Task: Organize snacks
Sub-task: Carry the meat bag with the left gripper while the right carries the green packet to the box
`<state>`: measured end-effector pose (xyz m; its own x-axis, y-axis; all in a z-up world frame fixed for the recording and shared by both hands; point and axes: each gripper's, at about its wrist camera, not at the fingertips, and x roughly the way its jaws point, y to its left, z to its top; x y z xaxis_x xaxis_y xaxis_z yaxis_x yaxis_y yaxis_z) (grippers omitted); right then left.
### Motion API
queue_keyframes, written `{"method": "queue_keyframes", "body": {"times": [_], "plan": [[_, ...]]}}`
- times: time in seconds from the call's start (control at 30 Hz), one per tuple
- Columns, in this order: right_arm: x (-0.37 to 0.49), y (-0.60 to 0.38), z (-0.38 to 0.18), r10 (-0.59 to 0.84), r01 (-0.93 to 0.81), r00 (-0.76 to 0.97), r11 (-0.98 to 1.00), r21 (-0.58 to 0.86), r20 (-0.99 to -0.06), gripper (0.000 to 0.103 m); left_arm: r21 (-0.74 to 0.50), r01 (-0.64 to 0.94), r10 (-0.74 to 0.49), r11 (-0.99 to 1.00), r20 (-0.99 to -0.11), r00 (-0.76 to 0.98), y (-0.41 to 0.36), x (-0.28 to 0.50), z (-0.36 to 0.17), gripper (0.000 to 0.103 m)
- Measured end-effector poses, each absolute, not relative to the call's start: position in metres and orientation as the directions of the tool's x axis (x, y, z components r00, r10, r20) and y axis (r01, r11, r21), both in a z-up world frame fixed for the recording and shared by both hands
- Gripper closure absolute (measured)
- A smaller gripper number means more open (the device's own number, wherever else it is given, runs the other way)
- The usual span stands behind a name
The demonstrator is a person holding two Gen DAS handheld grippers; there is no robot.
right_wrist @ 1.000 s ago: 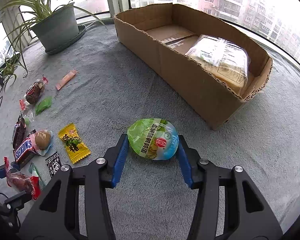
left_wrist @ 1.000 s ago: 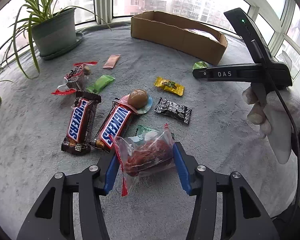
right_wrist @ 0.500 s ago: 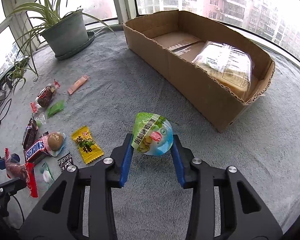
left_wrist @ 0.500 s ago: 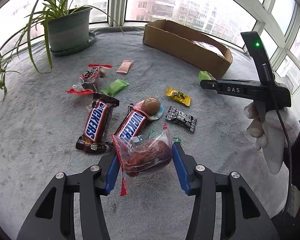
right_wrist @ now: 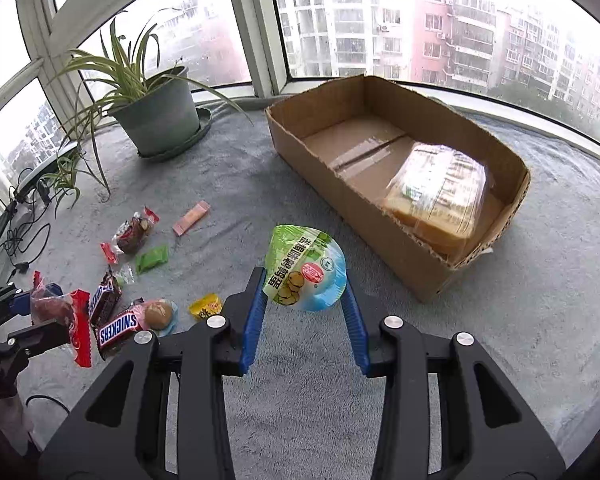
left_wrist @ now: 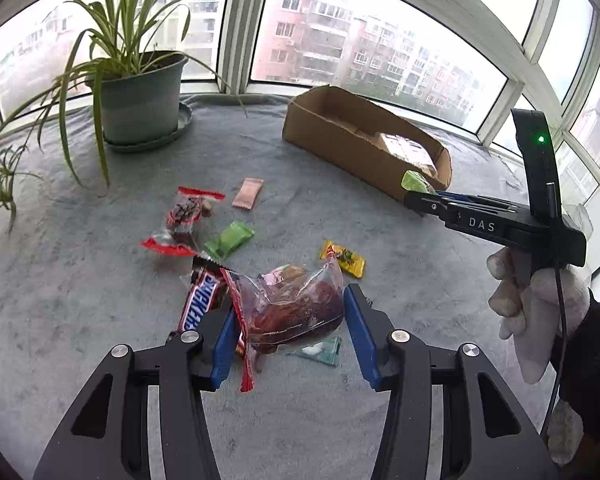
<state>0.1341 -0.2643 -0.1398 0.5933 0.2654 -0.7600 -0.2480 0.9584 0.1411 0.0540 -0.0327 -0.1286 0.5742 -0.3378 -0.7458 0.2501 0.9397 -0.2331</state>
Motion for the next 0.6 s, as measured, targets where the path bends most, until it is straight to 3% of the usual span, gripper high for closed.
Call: {"method": "queue_keyframes", "body": {"times": [0.6], "plan": [[0.205,-0.305,-0.095,0.208,-0.199,0.665,0.975,0.098,-0.717,0.064,-0.246,0.288,-0.378,0.925,-0.663,0.646,-0.071,0.155,-0.091,0.054]]}}
